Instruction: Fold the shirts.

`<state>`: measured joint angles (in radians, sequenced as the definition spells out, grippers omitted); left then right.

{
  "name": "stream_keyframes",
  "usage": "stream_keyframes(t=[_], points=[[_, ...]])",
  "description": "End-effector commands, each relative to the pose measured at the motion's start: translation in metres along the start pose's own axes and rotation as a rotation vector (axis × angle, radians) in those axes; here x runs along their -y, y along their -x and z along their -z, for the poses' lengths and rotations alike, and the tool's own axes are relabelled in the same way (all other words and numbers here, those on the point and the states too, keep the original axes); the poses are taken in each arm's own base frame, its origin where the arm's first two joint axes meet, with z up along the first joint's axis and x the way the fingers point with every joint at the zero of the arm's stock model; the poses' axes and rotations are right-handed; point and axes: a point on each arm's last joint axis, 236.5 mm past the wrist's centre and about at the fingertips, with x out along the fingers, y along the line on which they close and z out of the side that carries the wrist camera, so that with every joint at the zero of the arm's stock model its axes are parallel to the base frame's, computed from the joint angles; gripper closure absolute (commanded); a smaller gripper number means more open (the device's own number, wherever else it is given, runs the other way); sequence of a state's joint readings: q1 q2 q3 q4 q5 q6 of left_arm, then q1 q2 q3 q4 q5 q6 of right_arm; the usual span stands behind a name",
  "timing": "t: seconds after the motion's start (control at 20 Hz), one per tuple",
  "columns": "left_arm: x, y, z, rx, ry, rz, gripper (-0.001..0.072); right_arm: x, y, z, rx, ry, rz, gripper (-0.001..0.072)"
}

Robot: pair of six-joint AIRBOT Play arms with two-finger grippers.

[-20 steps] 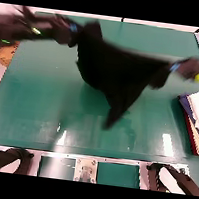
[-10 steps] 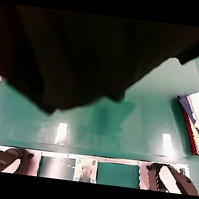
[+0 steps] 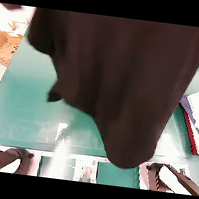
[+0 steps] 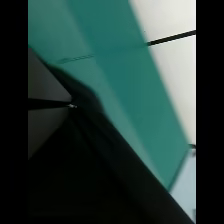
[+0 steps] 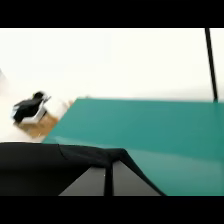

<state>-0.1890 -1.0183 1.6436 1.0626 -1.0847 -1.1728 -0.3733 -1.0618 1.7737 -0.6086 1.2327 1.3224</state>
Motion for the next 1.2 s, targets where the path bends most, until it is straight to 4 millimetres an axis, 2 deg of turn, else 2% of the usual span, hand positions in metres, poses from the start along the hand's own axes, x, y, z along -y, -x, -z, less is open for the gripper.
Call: stream_keyframes(t=[0.0, 0.1, 0.2, 0.25, 0.3, 0.4, 0.55, 0.6, 0.65, 0.7, 0.75, 0.85, 0.95, 1.05, 1.15], points=[[-0.033, -0.098, 0.108, -0.272, 0.129, 0.038, 0.0682, 0.065, -0.089, 0.082, -0.178, -0.163, -0.016, 0.0698], [-0.047, -0.156, 0.166, -0.361, 0.199, 0.067, 0.0682, 0.104, -0.141, 0.143, -0.276, -0.27, 0.009, 0.0697], [-0.055, -0.208, 0.215, -0.41, 0.284, 0.104, 0.0682, 0.135, -0.182, 0.204, -0.376, -0.366, 0.037, 0.0698], [-0.06, -0.23, 0.235, -0.415, 0.334, 0.109, 0.0682, 0.145, -0.196, 0.23, -0.426, -0.401, 0.042, 0.0698], [-0.064, -0.246, 0.25, -0.413, 0.376, 0.107, 0.0682, 0.155, -0.208, 0.253, -0.47, -0.432, 0.049, 0.0698], [-0.074, -0.265, 0.269, -0.416, 0.399, 0.088, 0.0681, 0.169, -0.22, 0.285, -0.526, -0.474, 0.063, 0.0697], [-0.083, -0.272, 0.267, -0.39, 0.396, 0.06, 0.0678, 0.184, -0.225, 0.304, -0.553, -0.51, 0.082, 0.0685], [-0.086, -0.271, 0.263, -0.388, 0.385, 0.057, 0.0486, 0.187, -0.225, 0.308, -0.56, -0.536, 0.09, 0.0512], [-0.088, -0.268, 0.256, -0.383, 0.384, 0.064, 0.0136, 0.191, -0.224, 0.307, -0.555, -0.565, 0.104, 0.0255], [-0.091, -0.264, 0.249, -0.385, 0.385, 0.077, 0.009, 0.199, -0.219, 0.302, -0.546, -0.623, 0.125, 0.0266], [-0.097, -0.256, 0.241, -0.393, 0.379, 0.091, 0.0088, 0.205, -0.209, 0.297, -0.557, -0.653, 0.122, 0.0389], [-0.117, -0.233, 0.227, -0.412, 0.38, 0.102, 0.0088, 0.213, -0.174, 0.291, -0.614, -0.684, 0.092, 0.041], [-0.146, -0.206, 0.222, -0.436, 0.451, 0.088, 0.0088, 0.223, -0.13, 0.292, -0.662, -0.719, 0.111, 0.0411], [-0.166, -0.181, 0.233, -0.479, 0.505, 0.085, 0.0087, 0.221, -0.087, 0.307, -0.685, -0.766, 0.161, 0.0412], [-0.179, -0.162, 0.245, -0.517, 0.54, 0.086, 0.0087, 0.208, -0.039, 0.347, -0.747, -0.814, 0.269, 0.0409]])
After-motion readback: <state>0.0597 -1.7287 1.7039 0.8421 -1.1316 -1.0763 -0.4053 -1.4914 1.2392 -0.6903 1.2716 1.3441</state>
